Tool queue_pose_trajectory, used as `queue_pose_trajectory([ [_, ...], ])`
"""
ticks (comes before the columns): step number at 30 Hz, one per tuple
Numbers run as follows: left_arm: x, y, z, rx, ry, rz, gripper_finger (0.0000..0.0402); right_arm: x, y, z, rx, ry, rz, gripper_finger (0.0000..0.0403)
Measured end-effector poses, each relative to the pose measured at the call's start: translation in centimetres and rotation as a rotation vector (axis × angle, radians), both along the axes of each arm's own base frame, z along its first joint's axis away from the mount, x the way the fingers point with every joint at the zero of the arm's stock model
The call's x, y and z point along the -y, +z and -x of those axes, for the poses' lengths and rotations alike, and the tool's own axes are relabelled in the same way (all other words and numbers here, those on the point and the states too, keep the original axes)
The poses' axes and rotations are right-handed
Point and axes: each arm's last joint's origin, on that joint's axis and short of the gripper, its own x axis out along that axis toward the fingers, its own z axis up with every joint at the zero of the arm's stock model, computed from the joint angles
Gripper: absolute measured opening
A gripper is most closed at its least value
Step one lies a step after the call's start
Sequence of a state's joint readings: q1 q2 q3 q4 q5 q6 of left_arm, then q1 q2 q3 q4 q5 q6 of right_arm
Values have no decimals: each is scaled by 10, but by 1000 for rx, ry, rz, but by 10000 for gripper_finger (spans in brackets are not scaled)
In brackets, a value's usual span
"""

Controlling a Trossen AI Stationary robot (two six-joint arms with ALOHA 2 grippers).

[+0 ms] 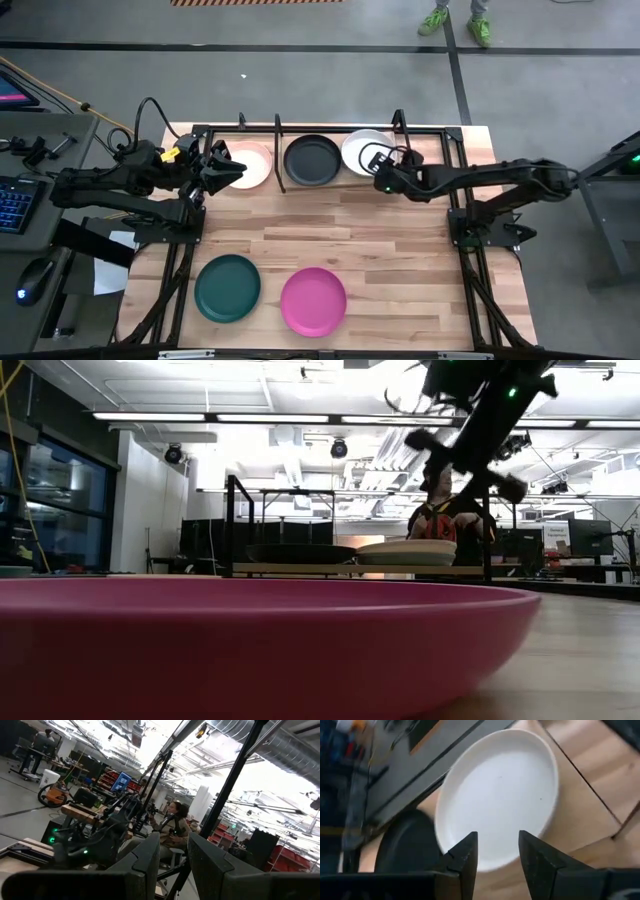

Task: Place and stack plates onto a shelf
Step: Stack the peach plate on top of the white plate on the shelf

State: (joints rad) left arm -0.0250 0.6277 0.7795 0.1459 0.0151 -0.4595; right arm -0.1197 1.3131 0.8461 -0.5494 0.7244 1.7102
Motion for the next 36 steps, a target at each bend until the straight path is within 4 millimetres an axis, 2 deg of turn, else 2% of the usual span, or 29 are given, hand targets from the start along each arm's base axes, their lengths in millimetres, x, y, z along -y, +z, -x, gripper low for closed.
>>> queue_pose_trajectory([
  [5, 0, 0, 0, -1, 2, -6, 90, -5, 16, 4, -57, 212, 26, 124],
  [9, 0, -2, -1, -16, 14, -45, 90, -17, 32, -5, -49, 511, 134, 117],
  [13, 0, -5, -5, -43, 21, -73, 90, -33, 56, -14, 32, 816, 341, 70],
  [15, 0, -6, -7, -50, 26, -93, 90, -41, 67, -15, 67, 911, 440, 30],
  [17, 0, -7, -10, -60, 29, -104, 90, -47, 74, -12, 74, 973, 509, 8],
  [21, 0, -9, -16, -81, 28, -104, 90, -53, 82, -6, 85, 1013, 564, 18],
  [25, 0, -12, -21, -98, 27, -104, 90, -55, 87, -2, 102, 1048, 582, 3],
  [31, -1, -11, -27, -117, 67, -102, 90, -54, 89, 1, 112, 1046, 586, 14],
  [33, -4, -9, -28, -193, 129, -93, 90, -53, 89, 0, 107, 1045, 588, 16],
  [36, -11, -16, -29, -452, 221, -82, 90, -52, 88, 1, 103, 1044, 589, 16],
])
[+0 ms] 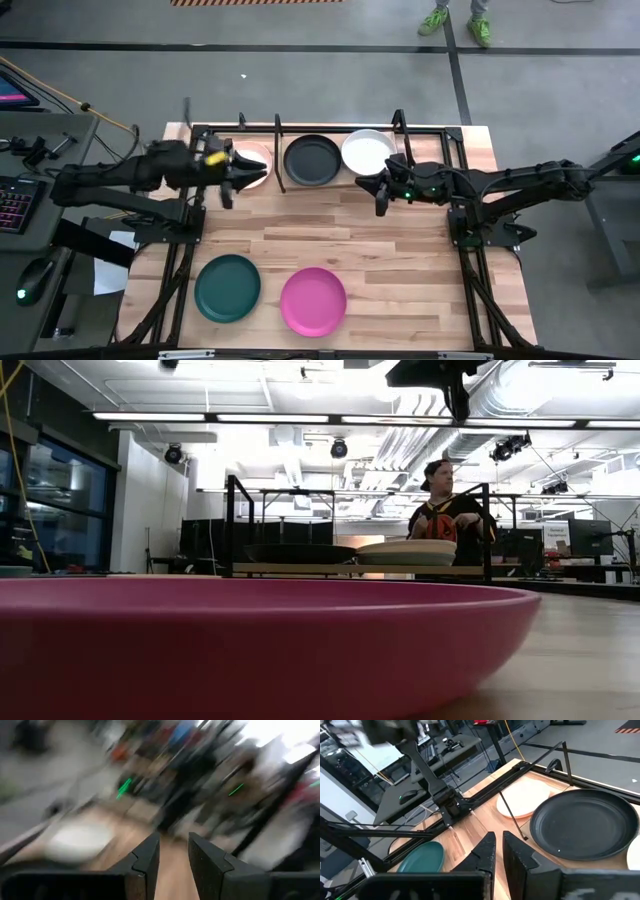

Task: Place and stack plates onto a shelf
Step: Stack the peach plate on top of the white plate on the shelf

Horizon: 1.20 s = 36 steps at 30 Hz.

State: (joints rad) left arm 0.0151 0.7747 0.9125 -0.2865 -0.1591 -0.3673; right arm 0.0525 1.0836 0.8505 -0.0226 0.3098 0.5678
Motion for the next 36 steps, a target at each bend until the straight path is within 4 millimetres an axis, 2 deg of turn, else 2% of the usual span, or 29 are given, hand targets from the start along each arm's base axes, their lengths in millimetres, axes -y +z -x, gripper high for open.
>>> queue_pose_trajectory([
  [7, -8, -67, 15, -718, 195, 159, 103, 0, -1, 0, -3, -2, -7, 16],
  [10, -9, -99, 21, -912, 247, 212, 122, 0, -1, 0, -5, -2, -7, 16],
  [14, -16, -136, 23, -1024, 289, 304, 154, 1, -2, 1, -15, -20, -1, 16],
  [17, -25, -154, 22, -1116, 317, 317, 176, 1, -2, 1, -17, -29, 1, 16],
  [21, -41, -163, 12, -1135, 289, 258, 193, 1, -2, 1, -18, -29, 1, 16],
  [27, -60, -178, -2, -1165, 177, 226, 195, 1, -2, 1, -13, -35, -20, 16],
  [33, -68, -187, -9, -1175, 170, 246, 195, 1, -2, 1, -12, -37, -25, 16],
  [36, -75, -189, -15, -1150, 225, 211, 195, 1, -2, 1, -12, -37, -26, 16],
])
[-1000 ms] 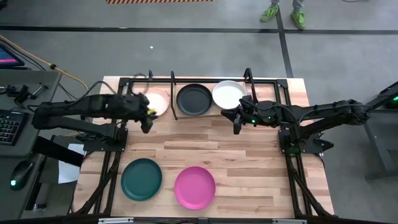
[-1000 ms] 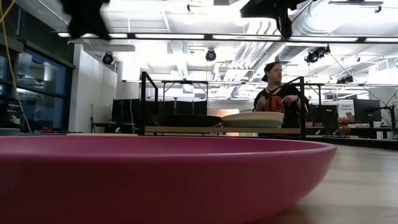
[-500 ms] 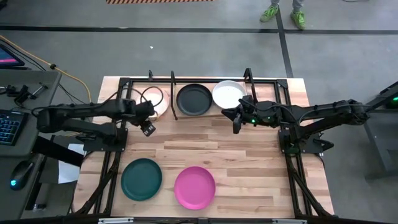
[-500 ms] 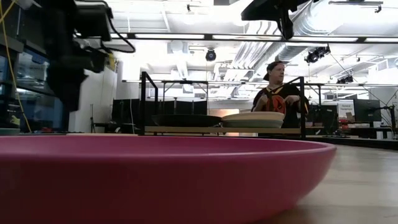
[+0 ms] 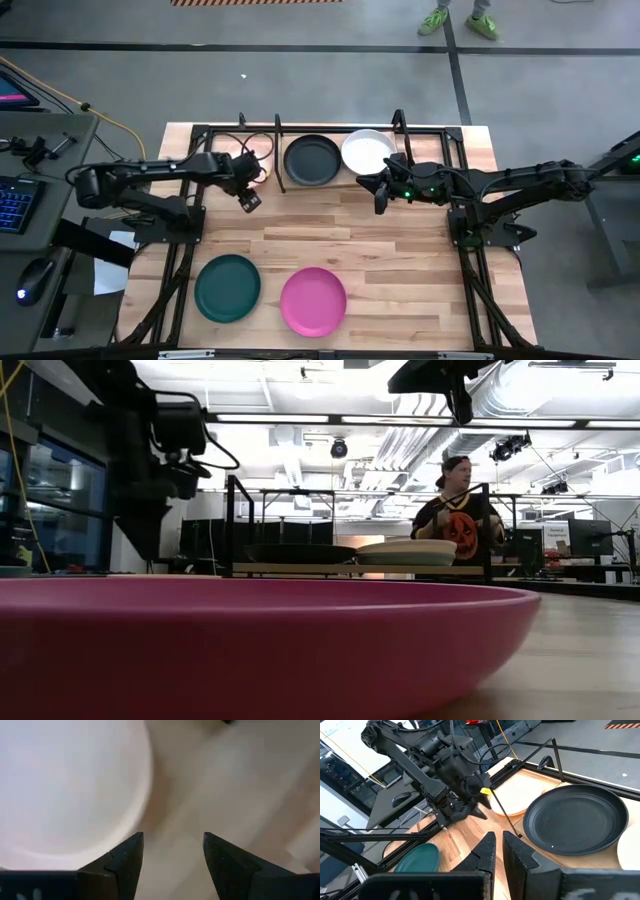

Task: Place and stack plates onto a shelf
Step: Stack the peach plate on top of the white plate on the shelf

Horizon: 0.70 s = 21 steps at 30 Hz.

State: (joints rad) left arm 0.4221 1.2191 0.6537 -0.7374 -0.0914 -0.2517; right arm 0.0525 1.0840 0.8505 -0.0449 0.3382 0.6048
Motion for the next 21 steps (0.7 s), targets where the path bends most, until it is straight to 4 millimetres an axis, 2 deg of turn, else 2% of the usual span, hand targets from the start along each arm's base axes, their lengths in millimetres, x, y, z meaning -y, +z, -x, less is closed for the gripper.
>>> queue_pose_trajectory([
  [13, -18, -24, -6, -109, -22, -7, 195, 0, 0, 0, 2, -5, -18, 16],
  [21, -22, -37, -11, -159, -33, 4, 195, 0, 0, 0, 2, -5, -18, 16],
])
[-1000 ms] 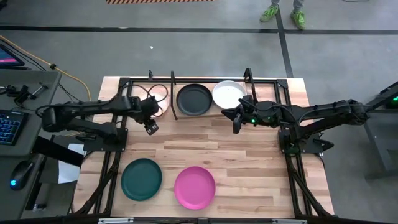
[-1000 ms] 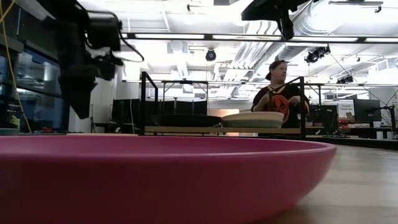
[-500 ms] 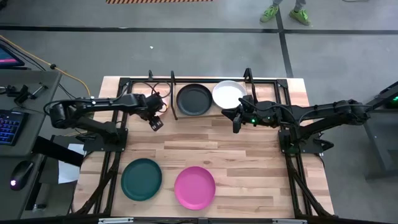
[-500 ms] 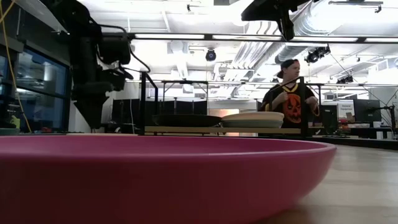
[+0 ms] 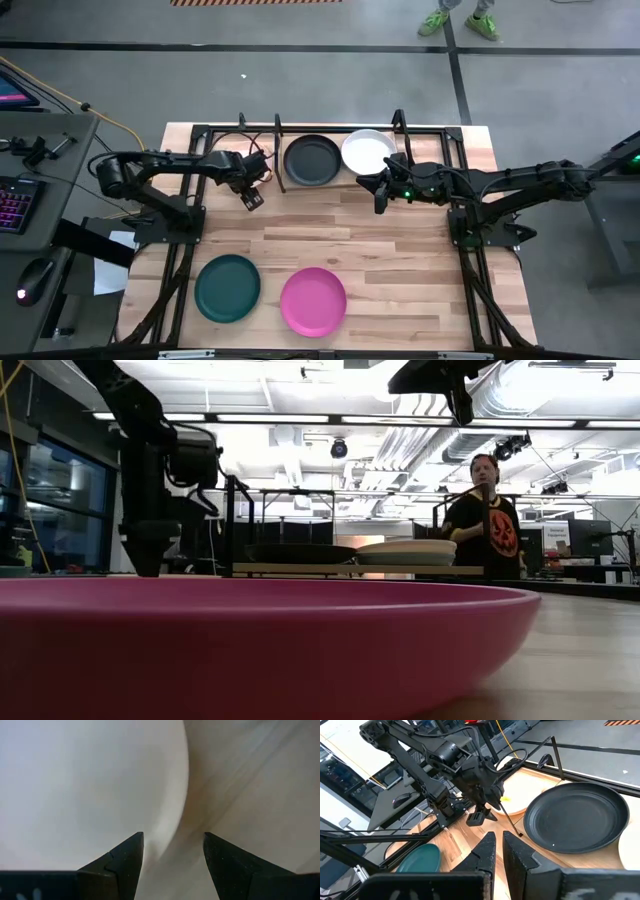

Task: Place and stack plates onto a shelf
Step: Stack the peach plate on top of the white plate on the shelf

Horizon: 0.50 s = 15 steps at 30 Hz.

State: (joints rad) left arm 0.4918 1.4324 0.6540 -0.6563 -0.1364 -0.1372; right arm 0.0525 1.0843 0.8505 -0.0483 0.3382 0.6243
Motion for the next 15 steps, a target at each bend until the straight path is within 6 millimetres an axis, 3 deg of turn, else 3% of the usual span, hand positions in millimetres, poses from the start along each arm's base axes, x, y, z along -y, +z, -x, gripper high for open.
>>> queue_pose_trajectory([
  [4, -2, -5, -1, -20, 14, 14, 176, 0, 0, 0, 1, -1, -4, 16],
  [8, -2, -3, 0, -25, 30, 15, 112, 0, 0, 0, 2, -1, -4, 16],
  [12, -6, 12, 1, -23, 58, 2, 19, 0, 0, 0, 1, -1, -4, 16],
  [15, -8, 29, 3, -6, 74, -5, 12, 0, 0, 0, 0, -1, -4, 16],
])
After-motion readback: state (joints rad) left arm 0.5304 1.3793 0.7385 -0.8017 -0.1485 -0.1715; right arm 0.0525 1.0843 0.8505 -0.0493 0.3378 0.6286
